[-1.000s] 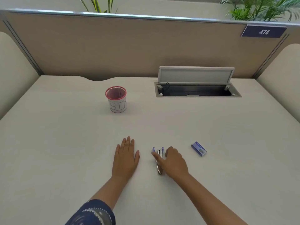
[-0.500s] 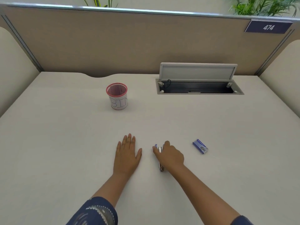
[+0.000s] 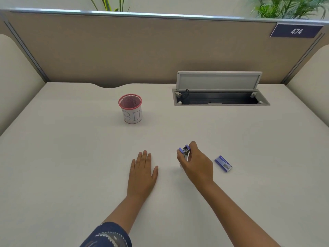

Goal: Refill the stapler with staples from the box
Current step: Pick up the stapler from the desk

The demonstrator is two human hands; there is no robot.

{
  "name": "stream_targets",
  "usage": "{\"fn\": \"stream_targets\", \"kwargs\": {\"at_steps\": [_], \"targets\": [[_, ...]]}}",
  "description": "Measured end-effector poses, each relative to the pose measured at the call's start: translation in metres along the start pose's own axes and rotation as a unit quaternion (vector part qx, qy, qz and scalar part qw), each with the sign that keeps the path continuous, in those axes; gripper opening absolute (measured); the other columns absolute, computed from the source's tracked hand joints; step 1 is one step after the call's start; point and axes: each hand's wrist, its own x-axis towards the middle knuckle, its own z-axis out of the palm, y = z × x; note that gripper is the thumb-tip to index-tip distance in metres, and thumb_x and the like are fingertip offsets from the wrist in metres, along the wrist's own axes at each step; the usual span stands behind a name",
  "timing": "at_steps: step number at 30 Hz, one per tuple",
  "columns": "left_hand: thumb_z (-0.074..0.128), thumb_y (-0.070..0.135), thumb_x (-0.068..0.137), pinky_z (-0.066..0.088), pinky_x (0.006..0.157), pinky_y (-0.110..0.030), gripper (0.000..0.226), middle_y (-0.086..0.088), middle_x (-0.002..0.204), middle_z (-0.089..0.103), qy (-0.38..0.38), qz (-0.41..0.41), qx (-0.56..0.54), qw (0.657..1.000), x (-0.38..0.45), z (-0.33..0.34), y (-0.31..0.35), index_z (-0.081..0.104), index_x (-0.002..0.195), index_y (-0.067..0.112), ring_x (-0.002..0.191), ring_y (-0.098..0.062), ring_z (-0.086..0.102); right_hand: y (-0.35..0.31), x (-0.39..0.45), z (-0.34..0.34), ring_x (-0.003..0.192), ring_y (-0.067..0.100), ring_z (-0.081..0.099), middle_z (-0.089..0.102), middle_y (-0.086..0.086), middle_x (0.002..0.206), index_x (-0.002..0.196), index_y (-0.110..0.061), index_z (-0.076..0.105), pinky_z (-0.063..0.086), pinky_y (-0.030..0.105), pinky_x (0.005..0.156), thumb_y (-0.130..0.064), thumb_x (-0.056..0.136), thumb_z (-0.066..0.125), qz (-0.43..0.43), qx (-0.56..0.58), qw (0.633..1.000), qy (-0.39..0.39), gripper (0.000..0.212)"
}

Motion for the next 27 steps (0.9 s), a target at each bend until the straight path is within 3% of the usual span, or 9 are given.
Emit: {"fn": "stream_targets", "kwargs": {"at_steps": [9,12,16,22,27], "targets": [[0.031,0.039,0.096,0.0,0.116,-0.033,0.057,-0.004,0.156,0.016,-0.003,-0.001,0.011,1.0,0.0,-0.001,0.001,0.019,0.145,0.012,0.144,-0.017,0.008,-0.005,0.001,-0.007,0.043,0.006,0.037,0.031,-0.013,0.049,0.079,-0.029,0.028,0.021,0.02,0.042,-0.045,0.087,0.048,-0.03,0.014,0.999,0.031,0.027],[0.032,0.039,0.096,0.0,0.116,-0.033,0.057,-0.004,0.156,0.016,-0.002,-0.001,0.009,1.0,0.0,-0.001,0.001,0.02,0.145,0.013,0.144,-0.017,0.008,-0.003,0.0,-0.008,0.045,0.009,0.039,0.032,-0.012,0.049,0.08,-0.028,0.028,0.023,0.022,0.042,-0.048,0.086,0.047,-0.025,0.028,0.999,0.029,0.028],[0.031,0.039,0.096,0.0,0.116,-0.033,0.057,-0.004,0.156,0.016,-0.002,-0.001,0.015,1.0,0.0,-0.001,0.001,0.02,0.145,0.012,0.144,-0.017,0.009,0.0,0.0,-0.009,0.051,0.019,0.051,0.042,-0.007,0.052,0.082,-0.025,0.03,0.036,0.029,0.045,-0.058,0.079,0.046,-0.003,0.027,0.999,0.019,0.037],[0.03,0.04,0.096,-0.001,0.116,-0.032,0.058,-0.004,0.156,0.015,-0.007,-0.004,0.006,1.0,0.0,0.0,0.0,0.018,0.146,0.012,0.144,-0.016,0.007,-0.002,-0.001,-0.013,0.044,0.011,0.039,0.034,-0.012,0.048,0.078,-0.027,0.028,0.021,0.023,0.041,-0.044,0.084,0.052,-0.022,0.017,0.999,0.036,0.03],[0.032,0.039,0.096,0.0,0.116,-0.033,0.058,-0.005,0.156,0.017,-0.006,-0.006,0.0,1.0,0.0,0.0,0.0,0.02,0.145,0.011,0.144,-0.017,0.009,-0.004,0.0,-0.018,0.048,0.017,0.049,0.041,-0.008,0.05,0.081,-0.024,0.031,0.031,0.026,0.042,-0.055,0.082,0.045,-0.02,0.04,0.998,0.041,0.034]]}}
